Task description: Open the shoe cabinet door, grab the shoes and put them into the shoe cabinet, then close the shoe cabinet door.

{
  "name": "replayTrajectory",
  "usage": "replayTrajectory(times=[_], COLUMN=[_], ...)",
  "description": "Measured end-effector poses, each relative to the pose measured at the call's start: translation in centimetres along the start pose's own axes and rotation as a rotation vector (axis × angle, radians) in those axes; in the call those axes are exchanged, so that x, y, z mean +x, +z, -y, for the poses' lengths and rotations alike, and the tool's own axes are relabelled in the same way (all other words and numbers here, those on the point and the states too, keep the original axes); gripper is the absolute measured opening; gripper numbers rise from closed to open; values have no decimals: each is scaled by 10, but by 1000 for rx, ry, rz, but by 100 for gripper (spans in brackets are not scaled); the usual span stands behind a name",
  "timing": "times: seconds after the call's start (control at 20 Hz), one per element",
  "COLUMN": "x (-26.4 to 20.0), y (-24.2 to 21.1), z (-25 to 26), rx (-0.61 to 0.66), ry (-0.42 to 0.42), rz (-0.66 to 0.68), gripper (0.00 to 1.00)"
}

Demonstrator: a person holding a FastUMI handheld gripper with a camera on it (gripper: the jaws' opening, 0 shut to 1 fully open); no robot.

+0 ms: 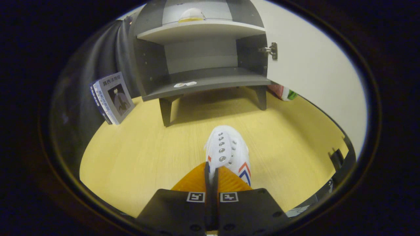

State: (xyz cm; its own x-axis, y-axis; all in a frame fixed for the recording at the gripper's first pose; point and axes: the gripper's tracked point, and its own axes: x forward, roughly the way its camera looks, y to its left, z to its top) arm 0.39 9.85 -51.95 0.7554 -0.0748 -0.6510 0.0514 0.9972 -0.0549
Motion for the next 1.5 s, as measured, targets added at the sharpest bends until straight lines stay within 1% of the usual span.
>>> replayTrajectory(times=[0.2,0.4,0.55,0.75,0.9,1.05,1.25,1.35,1.5], x=[-15,-43,-72,-116,-135,-134,-116,-95,-50], y=[21,65,116,195,253,304,372,404,439], z=[5,7,6,9,10,14,14,16,22], rx=[22,12,5,-40,-75,-115,-157,-182,-230], ry=[-8,-24,-32,-90,-106,-110,-80,-65,-49], rz=[19,74,132,243,318,368,424,436,414], gripper=[2,2,2,2,2,2,2,2,2])
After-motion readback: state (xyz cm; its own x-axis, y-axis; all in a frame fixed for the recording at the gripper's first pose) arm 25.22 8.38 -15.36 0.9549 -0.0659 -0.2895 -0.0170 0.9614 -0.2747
